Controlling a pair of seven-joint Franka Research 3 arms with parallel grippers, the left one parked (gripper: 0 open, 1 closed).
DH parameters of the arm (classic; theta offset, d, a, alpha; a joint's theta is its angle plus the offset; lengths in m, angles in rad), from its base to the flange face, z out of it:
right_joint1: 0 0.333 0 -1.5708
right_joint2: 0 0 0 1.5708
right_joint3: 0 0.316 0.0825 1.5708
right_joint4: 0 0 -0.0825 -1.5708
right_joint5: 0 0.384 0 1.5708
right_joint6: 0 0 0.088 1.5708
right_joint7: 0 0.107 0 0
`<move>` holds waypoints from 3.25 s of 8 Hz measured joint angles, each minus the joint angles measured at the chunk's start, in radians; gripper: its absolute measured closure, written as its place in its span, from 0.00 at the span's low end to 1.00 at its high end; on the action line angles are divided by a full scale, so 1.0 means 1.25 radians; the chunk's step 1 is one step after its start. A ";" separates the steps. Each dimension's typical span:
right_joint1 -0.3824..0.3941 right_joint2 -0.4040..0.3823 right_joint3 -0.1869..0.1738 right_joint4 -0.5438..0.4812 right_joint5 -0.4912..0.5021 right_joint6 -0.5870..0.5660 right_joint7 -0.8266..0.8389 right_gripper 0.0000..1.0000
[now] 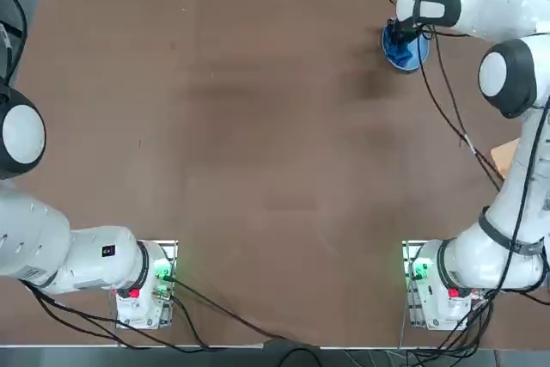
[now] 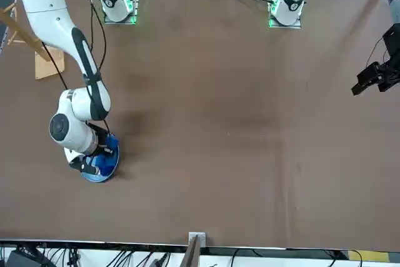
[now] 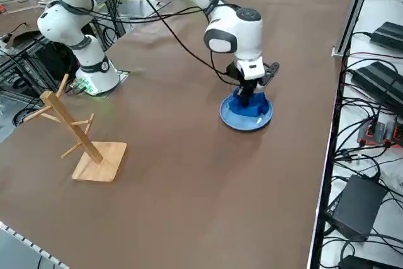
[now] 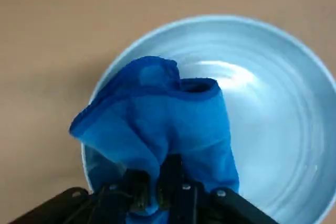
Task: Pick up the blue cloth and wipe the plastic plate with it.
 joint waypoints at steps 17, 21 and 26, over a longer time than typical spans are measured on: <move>0.014 -0.016 -0.004 -0.021 -0.020 -0.048 0.056 0.90; -0.024 0.056 -0.004 0.085 -0.012 0.016 0.029 0.90; -0.081 0.040 0.013 0.054 -0.009 0.028 -0.048 0.90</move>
